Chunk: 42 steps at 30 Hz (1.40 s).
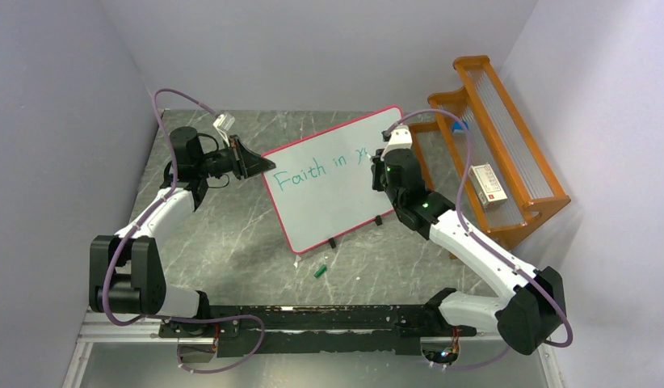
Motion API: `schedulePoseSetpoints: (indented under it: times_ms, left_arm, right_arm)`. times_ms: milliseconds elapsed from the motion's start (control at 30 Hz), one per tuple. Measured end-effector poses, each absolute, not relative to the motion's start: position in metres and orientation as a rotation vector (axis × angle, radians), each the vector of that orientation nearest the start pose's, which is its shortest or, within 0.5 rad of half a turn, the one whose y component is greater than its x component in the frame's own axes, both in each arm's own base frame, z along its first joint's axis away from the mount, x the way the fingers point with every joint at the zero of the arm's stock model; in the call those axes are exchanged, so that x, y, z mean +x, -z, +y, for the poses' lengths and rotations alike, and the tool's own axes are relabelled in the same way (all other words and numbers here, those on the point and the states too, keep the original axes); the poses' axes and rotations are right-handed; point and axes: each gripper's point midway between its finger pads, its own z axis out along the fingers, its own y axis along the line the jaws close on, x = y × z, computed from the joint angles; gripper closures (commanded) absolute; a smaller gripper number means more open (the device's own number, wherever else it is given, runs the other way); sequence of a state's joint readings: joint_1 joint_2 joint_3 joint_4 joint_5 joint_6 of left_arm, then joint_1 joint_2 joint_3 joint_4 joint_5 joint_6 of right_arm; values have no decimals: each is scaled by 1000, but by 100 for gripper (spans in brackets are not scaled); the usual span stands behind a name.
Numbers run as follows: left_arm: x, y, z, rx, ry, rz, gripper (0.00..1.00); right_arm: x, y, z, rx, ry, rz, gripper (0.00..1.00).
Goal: Write a sentence on the whiteboard
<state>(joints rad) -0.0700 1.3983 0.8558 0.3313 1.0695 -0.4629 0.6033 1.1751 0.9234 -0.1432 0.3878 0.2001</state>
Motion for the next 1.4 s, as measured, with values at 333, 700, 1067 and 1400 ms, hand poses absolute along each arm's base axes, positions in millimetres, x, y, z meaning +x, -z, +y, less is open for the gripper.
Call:
schedulePoseSetpoints:
  times_ms: [333,700,1067,1400]
  left_arm:
    - [334,-232,-187,461,1317,1804,95]
    - [334,-232,-187,458,1318,1807,95]
    - [334,-232,-187,457,1318,1808,95]
    - [334,-231,-187,457,1318,1809,95]
  right_arm:
    - [347,-225,158,-115,-129,1927,100]
    - [353,-228,158,-113,-117,1912,100]
    - [356,-231,161,-121,-133,1899,100]
    - [356,-234,165,-131,-158,1892,100]
